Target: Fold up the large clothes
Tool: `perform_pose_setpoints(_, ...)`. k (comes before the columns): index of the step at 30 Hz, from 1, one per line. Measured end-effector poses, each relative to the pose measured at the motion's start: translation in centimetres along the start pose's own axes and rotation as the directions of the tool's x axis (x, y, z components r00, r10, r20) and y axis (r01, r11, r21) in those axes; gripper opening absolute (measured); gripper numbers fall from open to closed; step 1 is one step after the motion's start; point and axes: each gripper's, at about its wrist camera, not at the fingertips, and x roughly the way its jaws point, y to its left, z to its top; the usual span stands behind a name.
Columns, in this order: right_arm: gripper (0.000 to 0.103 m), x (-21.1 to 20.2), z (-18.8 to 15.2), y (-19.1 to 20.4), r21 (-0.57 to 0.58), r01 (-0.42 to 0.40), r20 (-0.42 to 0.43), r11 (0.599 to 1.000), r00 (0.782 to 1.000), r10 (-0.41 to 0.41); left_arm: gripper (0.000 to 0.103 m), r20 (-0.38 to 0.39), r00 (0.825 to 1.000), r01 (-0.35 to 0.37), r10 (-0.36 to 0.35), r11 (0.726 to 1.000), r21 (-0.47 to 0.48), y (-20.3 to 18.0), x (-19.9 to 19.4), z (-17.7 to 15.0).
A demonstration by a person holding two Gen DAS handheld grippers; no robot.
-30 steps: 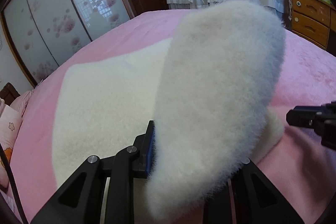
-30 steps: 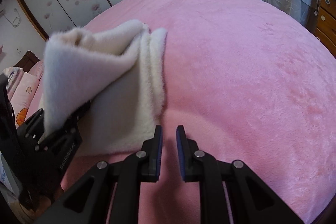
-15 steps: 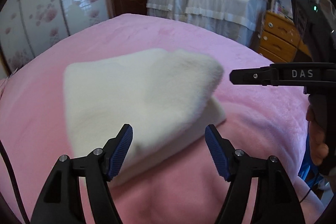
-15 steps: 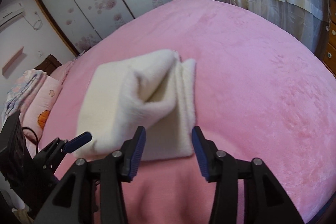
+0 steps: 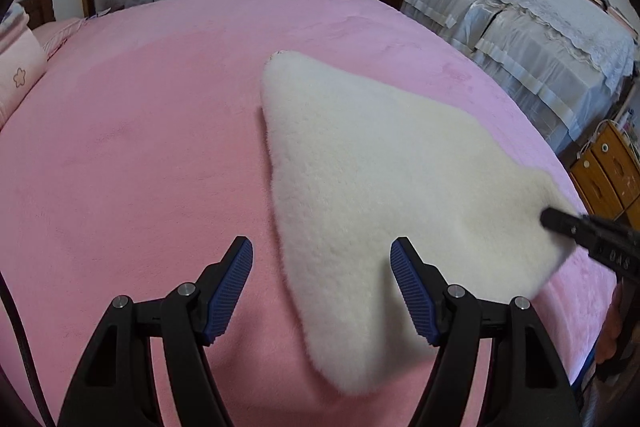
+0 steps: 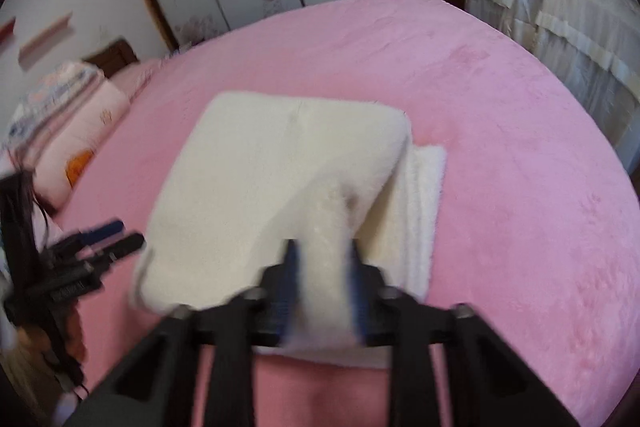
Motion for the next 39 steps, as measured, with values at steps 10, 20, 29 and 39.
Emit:
perform_pose_setpoints(10, 0.01, 0.7, -7.5, -4.9, 0.22, 0.056, -0.021, 0.974, 0.998, -0.053, 0.071, -0.047, 0.999, -0.005, 0.013, 0.988, 0.155, -5.1, 2.6, -2.7)
perform_pose_setpoints(20, 0.026, 0.6, -7.1, -3.4, 0.178, 0.161, -0.037, 0.971, 0.987, -0.157, 0.076, -0.029, 0.999, -0.03, 0.036, 0.978, 0.206, -5.8, 1.8, -3.3)
perform_pose_setpoints(29, 0.045, -0.6, 1.3, -5.1, 0.217, 0.095, 0.072, 0.971, 0.991, -0.113, 0.076, 0.033, 0.999, 0.034, -0.04, 0.987, 0.157, -4.5, 0.9, 2.6)
perform_pose_setpoints(39, 0.046, 10.3, 9.5, -8.0, 0.24, 0.167, -0.036, 0.956, 0.986, -0.164, 0.073, -0.019, 0.999, 0.026, -0.026, 0.999, 0.033, -3.2, 8.7, 10.9)
